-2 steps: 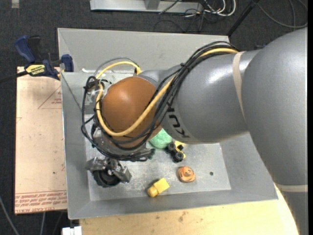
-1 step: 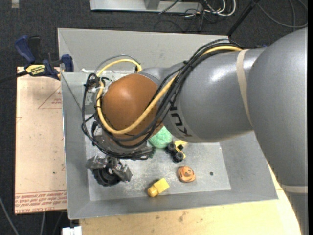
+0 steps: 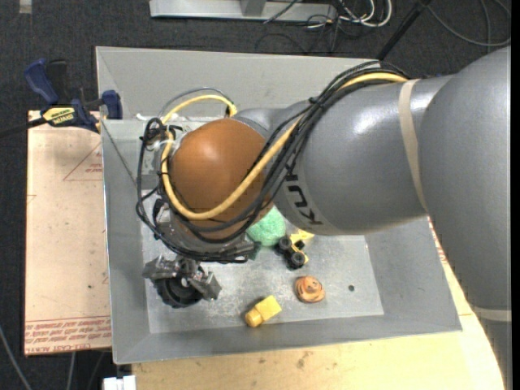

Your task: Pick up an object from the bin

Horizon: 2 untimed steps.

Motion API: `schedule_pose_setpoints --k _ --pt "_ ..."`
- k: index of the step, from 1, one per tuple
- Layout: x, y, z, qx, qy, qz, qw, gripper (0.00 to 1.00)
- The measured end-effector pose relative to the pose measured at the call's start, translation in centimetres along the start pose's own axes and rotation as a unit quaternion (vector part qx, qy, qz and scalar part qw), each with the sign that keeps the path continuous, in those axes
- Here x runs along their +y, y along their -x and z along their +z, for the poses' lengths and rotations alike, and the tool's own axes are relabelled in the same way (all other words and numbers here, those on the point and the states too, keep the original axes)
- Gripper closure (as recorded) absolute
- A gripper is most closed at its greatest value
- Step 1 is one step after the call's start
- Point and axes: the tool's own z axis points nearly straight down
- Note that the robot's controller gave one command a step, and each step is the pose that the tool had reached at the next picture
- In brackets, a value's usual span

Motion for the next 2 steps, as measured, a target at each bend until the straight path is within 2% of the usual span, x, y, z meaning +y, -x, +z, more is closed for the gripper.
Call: schedule_pose_setpoints --k 2 --pt "0.0 0.1 -2.1 -0.0002 0.000 0.001 1.0000 1.00"
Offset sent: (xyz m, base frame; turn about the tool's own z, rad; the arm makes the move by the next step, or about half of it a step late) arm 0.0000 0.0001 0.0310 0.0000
